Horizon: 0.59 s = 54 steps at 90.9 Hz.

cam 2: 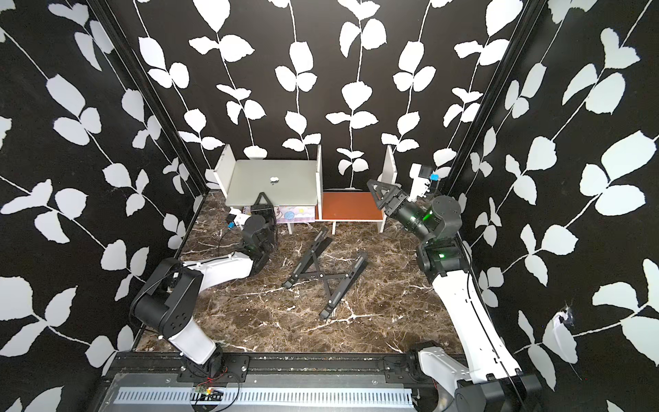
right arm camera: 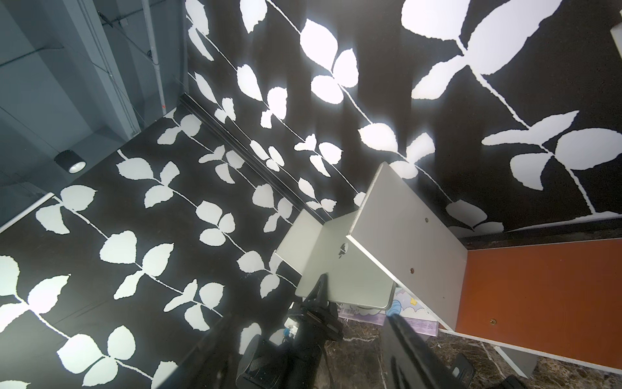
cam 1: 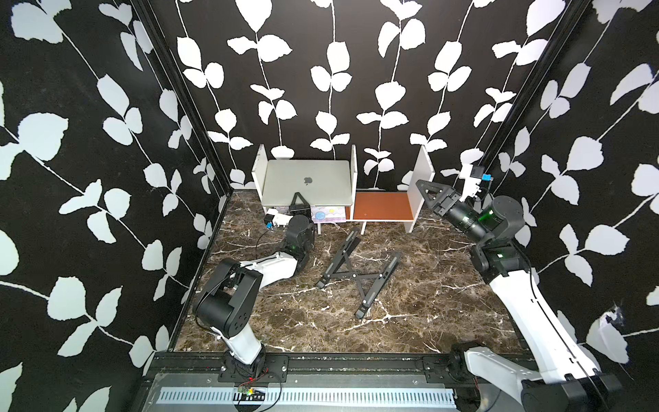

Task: Close the laptop lid and set it aside
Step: Place the laptop on the shelf.

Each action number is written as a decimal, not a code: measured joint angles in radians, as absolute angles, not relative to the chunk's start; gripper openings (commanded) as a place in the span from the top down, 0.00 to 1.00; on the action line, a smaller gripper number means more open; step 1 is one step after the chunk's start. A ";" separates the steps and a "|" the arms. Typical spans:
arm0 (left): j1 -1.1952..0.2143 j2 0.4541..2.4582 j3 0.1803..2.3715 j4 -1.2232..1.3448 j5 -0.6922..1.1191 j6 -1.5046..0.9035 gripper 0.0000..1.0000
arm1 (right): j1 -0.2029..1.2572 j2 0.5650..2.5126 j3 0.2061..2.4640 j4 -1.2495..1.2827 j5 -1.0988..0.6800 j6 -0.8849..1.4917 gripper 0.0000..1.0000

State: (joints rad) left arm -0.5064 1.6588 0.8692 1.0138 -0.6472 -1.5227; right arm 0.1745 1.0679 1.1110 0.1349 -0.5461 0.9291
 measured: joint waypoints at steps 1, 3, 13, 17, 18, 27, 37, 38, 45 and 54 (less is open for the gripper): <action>-0.506 1.659 0.869 1.013 -0.648 -1.523 0.88 | 0.175 1.068 1.111 0.135 -0.546 0.929 0.31; -0.506 1.659 0.869 1.011 -0.648 -1.526 0.86 | 0.175 1.066 1.111 0.135 -0.546 0.929 0.31; -0.506 1.659 0.875 1.007 -0.652 -1.539 0.74 | 0.175 1.065 1.111 0.135 -0.546 0.929 0.31; -0.507 1.659 0.880 1.010 -0.653 -1.549 0.70 | 0.175 1.065 1.111 0.135 -0.546 0.929 0.31; -0.507 1.658 0.882 1.008 -0.653 -1.546 0.68 | 0.175 1.064 1.110 0.135 -0.546 0.929 0.31; -0.507 1.658 0.884 1.020 -0.656 -1.555 0.59 | 0.175 1.062 1.110 0.135 -0.546 0.929 0.31; -0.507 1.654 0.884 1.032 -0.656 -1.565 0.44 | 0.175 1.062 1.110 0.136 -0.546 0.930 0.31; -0.507 1.654 0.884 1.034 -0.657 -1.566 0.42 | 0.175 1.062 1.110 0.136 -0.546 0.931 0.31; -0.507 1.645 0.884 1.039 -0.654 -1.570 0.07 | 0.175 1.062 1.108 0.138 -0.546 0.934 0.31; -0.504 1.618 0.884 1.032 -0.648 -1.583 0.01 | 0.174 1.061 1.105 0.142 -0.546 0.938 0.31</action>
